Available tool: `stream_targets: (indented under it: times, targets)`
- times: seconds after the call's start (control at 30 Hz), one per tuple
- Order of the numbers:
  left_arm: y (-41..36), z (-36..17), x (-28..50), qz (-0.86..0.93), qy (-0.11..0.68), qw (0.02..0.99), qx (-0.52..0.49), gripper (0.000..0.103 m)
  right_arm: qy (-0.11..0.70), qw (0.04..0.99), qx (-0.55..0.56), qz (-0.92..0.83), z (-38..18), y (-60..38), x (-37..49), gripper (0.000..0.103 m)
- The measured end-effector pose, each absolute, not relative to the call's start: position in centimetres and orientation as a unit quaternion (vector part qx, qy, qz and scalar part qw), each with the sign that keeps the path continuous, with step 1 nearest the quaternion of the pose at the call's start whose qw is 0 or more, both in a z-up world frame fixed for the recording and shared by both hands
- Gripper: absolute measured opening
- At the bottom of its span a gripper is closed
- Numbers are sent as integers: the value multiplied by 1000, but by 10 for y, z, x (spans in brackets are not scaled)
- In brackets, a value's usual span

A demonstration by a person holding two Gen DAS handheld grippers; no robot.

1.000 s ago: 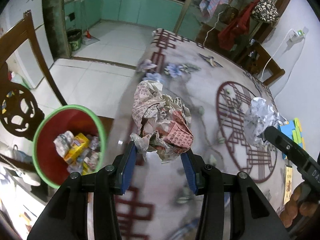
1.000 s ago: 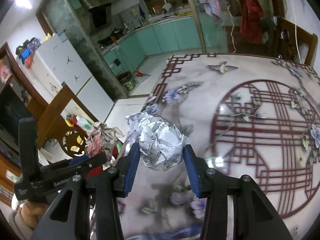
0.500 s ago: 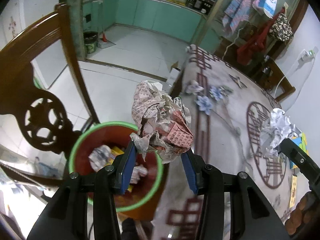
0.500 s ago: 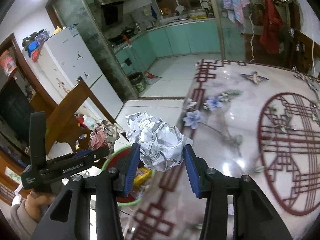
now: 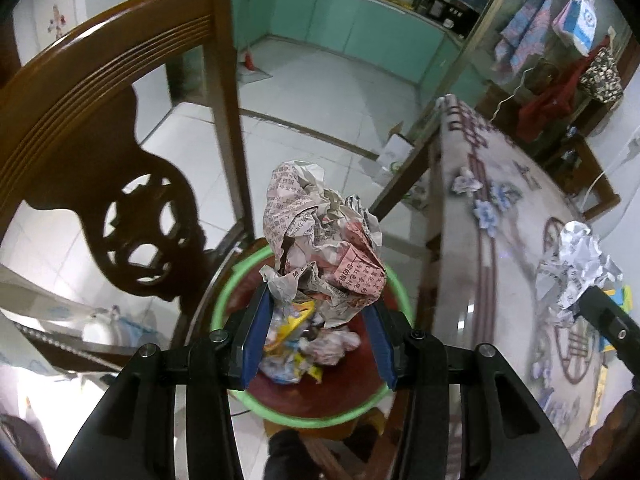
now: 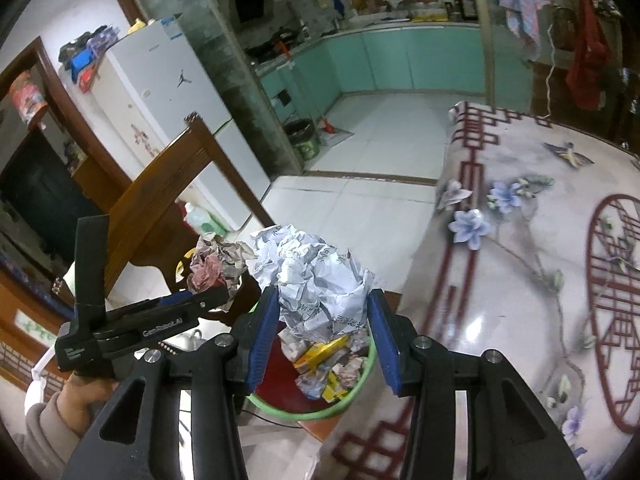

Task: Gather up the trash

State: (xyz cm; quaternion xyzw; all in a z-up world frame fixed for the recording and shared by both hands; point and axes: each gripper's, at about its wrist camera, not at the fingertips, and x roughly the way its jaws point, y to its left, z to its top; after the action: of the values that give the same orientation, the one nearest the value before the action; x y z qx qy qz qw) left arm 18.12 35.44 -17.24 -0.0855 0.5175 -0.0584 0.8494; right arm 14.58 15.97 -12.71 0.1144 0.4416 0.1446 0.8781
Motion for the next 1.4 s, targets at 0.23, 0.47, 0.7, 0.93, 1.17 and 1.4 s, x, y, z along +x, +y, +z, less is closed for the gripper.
stream_targets:
  times: [0.23,0.47,0.7,0.93,1.17,1.4]
  targets:
    - [368,-188,188,-47,534,840,-86,45,465,865,103,158,-146,178,155,43]
    - [369,-198,196,-44,546,833,-80,45,488,852,110,153,-165,178,159,43]
    - [363,-198,200,-45,548,831,-77,72,499,844,120,153,-174,179,161,60]
    - [351,-166,187,-52,499,862,-78,95,452,881,88,108,-149,168,144,63]
    - [302,-94,141,-68,354,932,-32,103,305,950,13,59,-82,141,96,85]
    - [259,-59,101,-47,303,950,-57,103,237,969,26,68,-60,93,40,96]
